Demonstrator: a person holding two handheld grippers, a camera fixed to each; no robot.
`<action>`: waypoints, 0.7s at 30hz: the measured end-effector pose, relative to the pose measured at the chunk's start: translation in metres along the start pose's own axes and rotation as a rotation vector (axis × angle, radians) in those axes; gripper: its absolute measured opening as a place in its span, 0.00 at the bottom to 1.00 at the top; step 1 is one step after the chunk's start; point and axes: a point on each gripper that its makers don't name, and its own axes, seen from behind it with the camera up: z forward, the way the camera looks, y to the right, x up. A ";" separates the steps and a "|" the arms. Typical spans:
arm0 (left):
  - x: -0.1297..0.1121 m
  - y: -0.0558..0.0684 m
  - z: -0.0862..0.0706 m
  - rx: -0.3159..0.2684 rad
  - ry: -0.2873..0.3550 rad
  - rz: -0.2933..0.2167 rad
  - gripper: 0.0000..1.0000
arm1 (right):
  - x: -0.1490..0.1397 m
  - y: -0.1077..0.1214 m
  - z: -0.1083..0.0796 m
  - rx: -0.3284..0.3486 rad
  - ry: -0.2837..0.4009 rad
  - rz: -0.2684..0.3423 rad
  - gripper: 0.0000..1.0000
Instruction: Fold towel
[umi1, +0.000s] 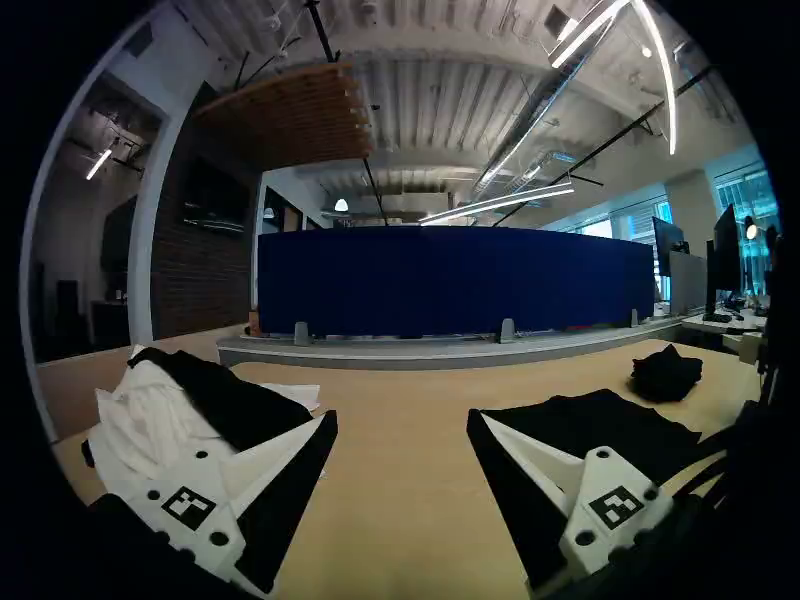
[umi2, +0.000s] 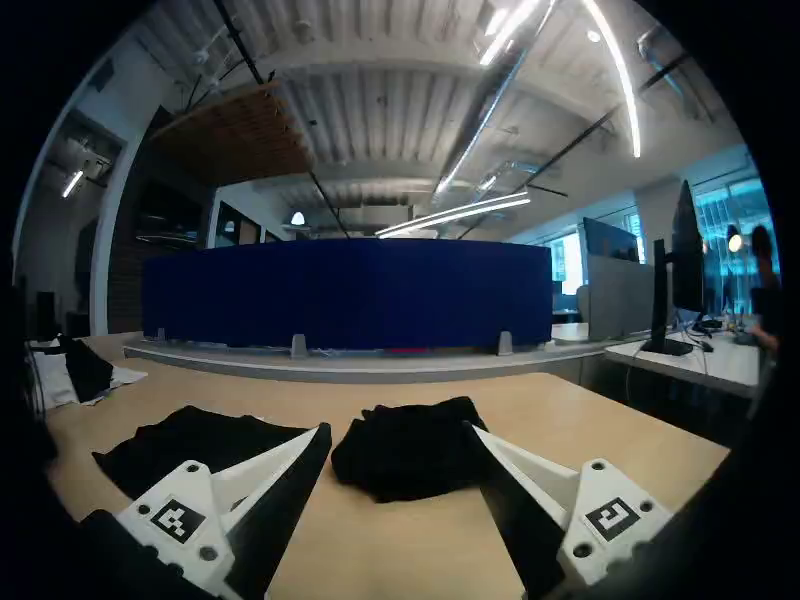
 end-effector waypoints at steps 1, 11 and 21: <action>0.001 0.000 0.000 0.000 0.000 0.000 0.96 | 0.000 0.000 0.000 0.000 0.000 0.000 1.00; 0.002 0.001 -0.002 0.000 0.000 0.000 0.96 | 0.000 0.000 0.001 0.000 0.000 0.000 1.00; 0.001 0.001 -0.002 0.000 0.000 -0.001 0.96 | 0.000 0.000 0.001 0.000 0.000 0.000 1.00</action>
